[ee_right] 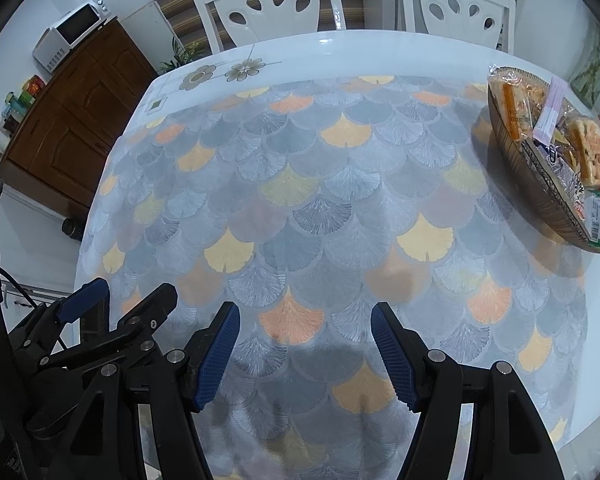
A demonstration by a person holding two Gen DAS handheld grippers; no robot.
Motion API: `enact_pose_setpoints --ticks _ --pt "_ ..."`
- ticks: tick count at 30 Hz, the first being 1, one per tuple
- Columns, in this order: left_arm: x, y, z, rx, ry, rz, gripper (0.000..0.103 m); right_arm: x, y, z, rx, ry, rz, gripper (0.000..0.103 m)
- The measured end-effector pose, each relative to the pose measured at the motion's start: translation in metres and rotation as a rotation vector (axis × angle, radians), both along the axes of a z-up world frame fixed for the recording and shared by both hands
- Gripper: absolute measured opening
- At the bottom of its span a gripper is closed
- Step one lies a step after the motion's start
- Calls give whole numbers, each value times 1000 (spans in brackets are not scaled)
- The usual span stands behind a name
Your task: Organize snacks
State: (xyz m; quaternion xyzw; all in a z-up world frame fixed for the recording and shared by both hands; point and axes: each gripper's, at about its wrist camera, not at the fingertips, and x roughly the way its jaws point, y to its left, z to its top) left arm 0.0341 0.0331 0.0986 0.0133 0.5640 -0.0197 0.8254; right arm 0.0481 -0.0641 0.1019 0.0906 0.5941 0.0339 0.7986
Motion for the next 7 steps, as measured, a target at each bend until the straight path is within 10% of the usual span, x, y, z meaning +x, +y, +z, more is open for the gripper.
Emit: enact_pose_setpoints --ticks 7 --pt "-3 -4 4 27 -38 -22 79 -5 0 4 -4 -18 -2 66"
